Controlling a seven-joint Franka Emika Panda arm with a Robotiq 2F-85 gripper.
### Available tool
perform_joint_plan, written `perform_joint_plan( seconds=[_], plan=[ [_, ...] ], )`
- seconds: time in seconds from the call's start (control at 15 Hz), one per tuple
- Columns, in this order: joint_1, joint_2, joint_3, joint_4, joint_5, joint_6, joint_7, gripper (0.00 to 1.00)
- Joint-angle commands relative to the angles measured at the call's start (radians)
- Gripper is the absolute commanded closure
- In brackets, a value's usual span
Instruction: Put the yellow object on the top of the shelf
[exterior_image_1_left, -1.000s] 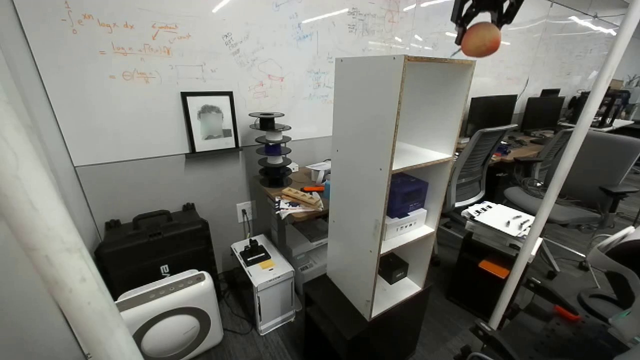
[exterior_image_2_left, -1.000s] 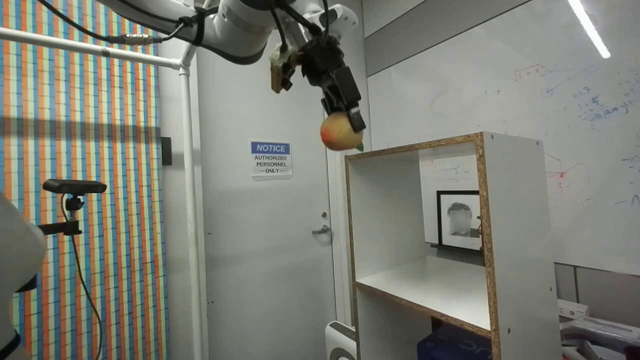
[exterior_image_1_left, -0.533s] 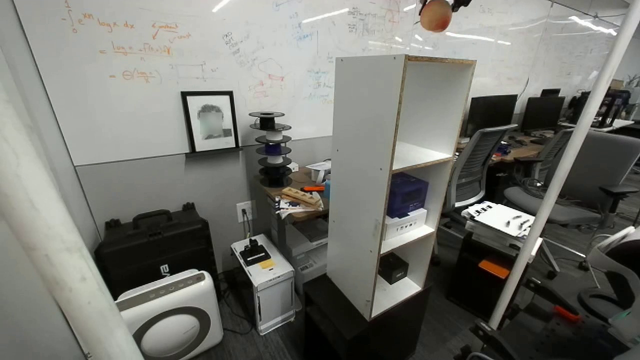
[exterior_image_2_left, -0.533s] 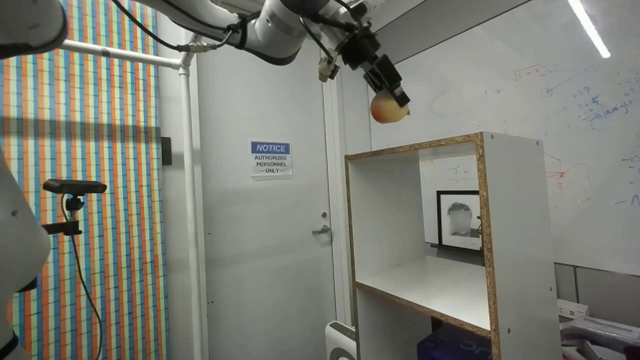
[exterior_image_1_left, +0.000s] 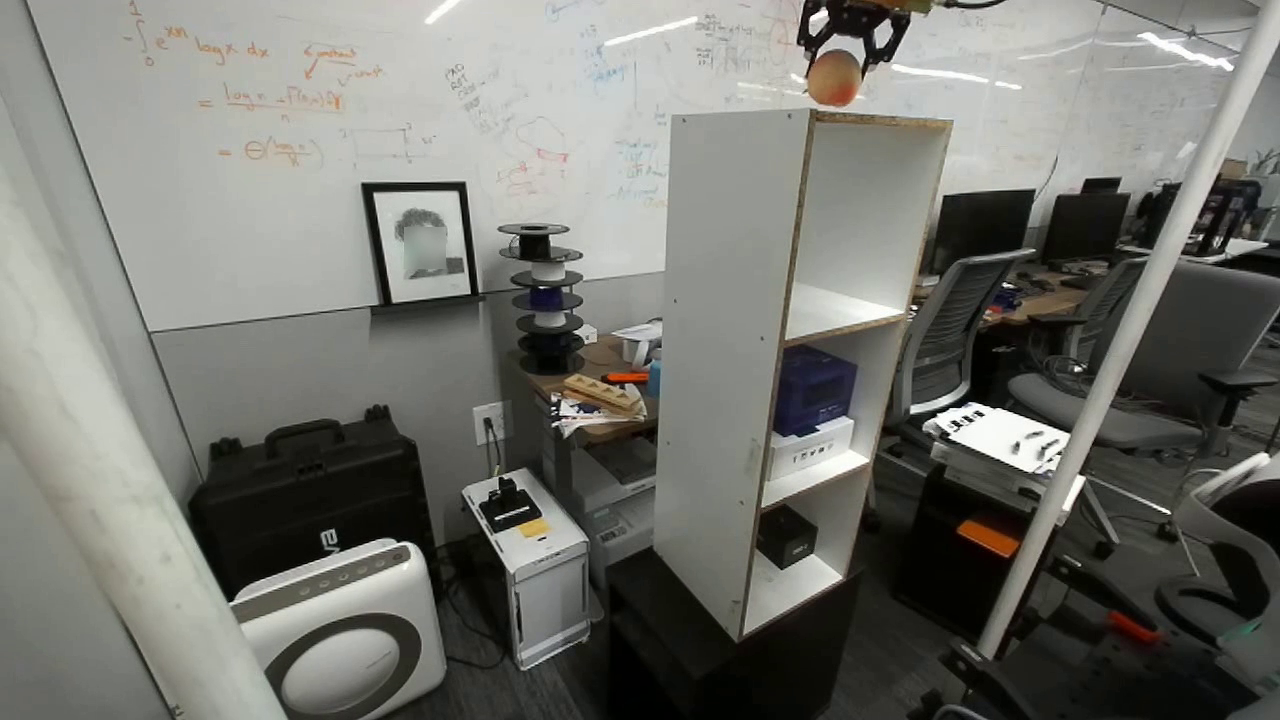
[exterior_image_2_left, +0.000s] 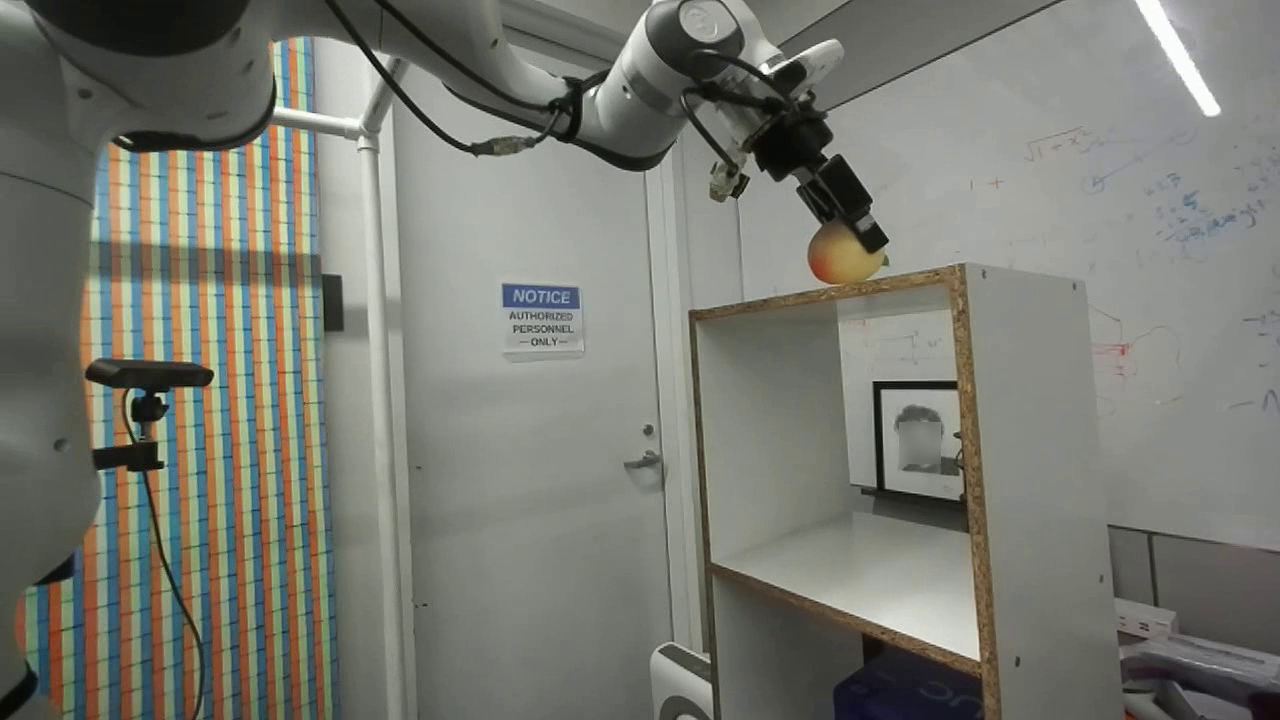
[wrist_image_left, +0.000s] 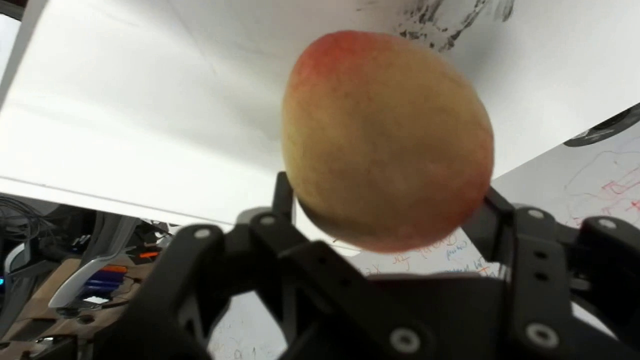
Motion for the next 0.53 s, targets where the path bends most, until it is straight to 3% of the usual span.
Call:
perform_joint_plan(
  seconds=[0.0, 0.27, 0.47],
  plan=[
    [0.032, 0.036, -0.024, 0.135, 0.007, -0.136, -0.016, 0.00],
    [0.043, 0.018, -0.020, 0.195, 0.025, -0.276, -0.040, 0.00],
    [0.033, -0.043, 0.013, 0.160, 0.049, -0.306, -0.083, 0.00]
  ],
)
